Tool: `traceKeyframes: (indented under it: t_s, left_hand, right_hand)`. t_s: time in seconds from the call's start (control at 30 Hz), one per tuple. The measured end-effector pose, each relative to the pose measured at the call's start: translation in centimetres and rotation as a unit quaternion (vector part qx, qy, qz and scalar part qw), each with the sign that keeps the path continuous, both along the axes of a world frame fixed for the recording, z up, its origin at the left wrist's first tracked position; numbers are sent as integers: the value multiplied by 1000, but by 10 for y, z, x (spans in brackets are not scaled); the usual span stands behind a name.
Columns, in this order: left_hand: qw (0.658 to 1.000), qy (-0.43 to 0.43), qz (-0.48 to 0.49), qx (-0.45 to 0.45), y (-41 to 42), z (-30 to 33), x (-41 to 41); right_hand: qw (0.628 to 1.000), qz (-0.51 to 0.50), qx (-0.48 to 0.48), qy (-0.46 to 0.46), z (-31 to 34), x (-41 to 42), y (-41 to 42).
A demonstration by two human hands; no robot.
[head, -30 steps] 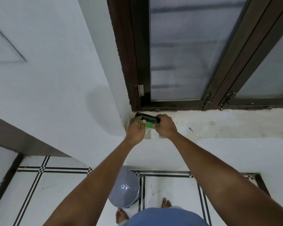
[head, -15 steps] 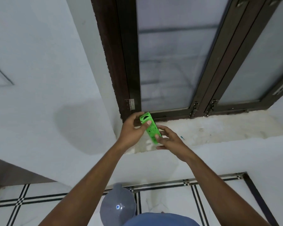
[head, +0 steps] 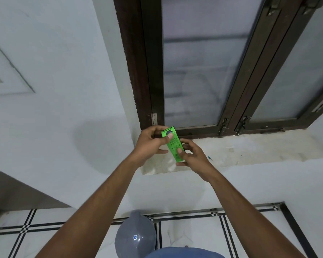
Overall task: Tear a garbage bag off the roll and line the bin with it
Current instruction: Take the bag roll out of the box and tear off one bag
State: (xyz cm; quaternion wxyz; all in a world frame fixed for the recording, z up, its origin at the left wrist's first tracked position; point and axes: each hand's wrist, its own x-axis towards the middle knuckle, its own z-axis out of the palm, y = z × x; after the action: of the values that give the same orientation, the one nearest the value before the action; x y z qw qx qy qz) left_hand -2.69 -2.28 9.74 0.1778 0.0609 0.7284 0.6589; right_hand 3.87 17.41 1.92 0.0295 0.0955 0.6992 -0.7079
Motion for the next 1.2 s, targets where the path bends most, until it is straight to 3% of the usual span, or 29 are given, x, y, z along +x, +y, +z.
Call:
traceKeyframes:
  t_s: [0.1, 0.33, 0.53, 0.67, 0.83, 1.1, 1.2]
  left_hand:
    - [999, -31, 40, 7, -3, 6, 1]
    - [993, 77, 76, -41, -6, 2, 2]
    - [999, -13, 46, 17, -6, -6, 2]
    - [995, 69, -23, -73, -2, -24, -1]
    - [977, 155, 15, -146, 7, -49, -13]
    - [970, 97, -3, -223, 11, -99, -14]
    - [970, 92, -2, -226, 11, -101, -16]
  right_hand:
    - [1000, 14, -3, 13, -1, 3, -5]
    - [999, 24, -42, 6, -5, 3, -17]
    - [999, 17, -44, 17, 2, -1, -15]
    - [1000, -2, 20, 0, -2, -13, -17]
    - [993, 13, 114, -34, -22, -33, -16]
    - [996, -23, 40, -82, -12, -40, -14]
    - [993, -47, 99, -52, -7, -43, -16]
